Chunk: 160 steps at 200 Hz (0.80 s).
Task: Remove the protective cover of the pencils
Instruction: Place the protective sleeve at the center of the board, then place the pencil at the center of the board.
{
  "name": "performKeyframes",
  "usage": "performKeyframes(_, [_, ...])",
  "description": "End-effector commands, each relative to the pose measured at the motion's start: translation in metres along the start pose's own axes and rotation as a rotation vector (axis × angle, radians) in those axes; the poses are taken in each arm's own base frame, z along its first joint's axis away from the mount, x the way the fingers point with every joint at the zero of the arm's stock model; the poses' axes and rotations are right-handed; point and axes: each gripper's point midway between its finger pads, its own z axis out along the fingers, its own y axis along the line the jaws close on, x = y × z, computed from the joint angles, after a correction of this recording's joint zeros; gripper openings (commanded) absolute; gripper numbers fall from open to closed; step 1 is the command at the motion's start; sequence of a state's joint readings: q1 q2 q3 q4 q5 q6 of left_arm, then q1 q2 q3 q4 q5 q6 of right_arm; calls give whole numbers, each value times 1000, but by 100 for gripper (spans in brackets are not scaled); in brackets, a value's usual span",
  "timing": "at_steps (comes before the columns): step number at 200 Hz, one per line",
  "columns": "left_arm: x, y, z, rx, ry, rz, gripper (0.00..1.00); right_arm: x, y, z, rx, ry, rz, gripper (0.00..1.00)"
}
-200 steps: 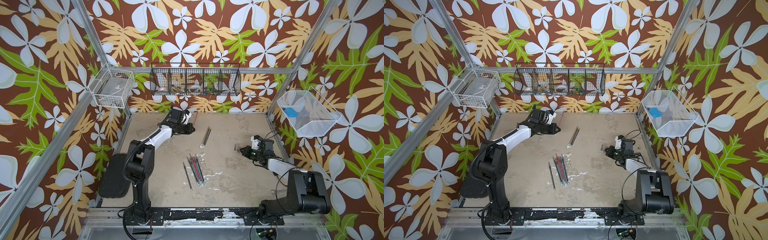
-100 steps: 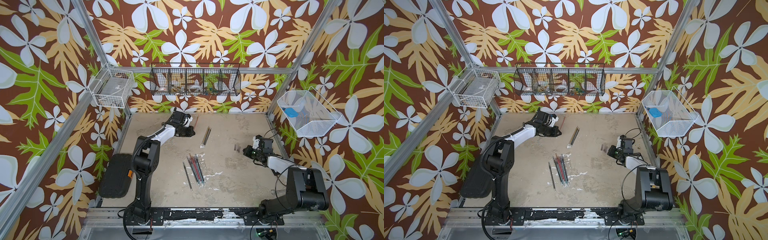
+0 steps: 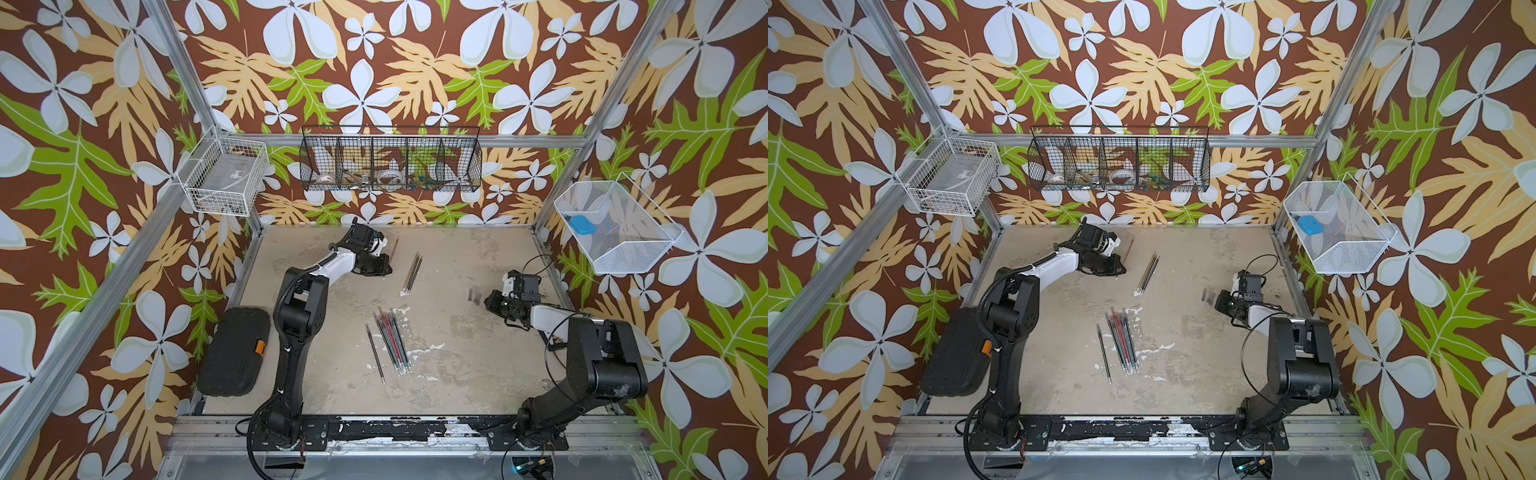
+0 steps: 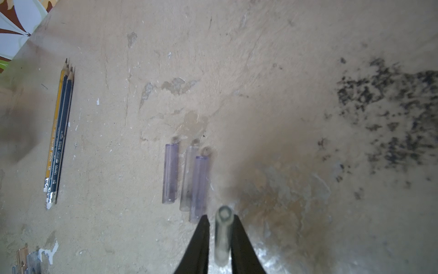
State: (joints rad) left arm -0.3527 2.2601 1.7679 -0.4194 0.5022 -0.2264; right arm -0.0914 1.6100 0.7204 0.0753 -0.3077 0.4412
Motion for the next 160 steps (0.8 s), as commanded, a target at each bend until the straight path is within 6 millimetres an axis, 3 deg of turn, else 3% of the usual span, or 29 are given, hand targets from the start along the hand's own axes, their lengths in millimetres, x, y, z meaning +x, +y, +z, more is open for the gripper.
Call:
performKeyframes(1, [10,-6,8,8,48,9,0,-4,2,1,-5,-15,-7,21])
performKeyframes(42, [19,-12,19,-17,86,43,1,-4,4,1,-24,-16,-2,25])
performKeyframes(128, [19,-11,22,-16,91,29,2,-4,4,-3,-25,-36,2,25])
performKeyframes(160, [25,-12,28,-21,111,20,13,-4,7,-4,-38,-39,4,24])
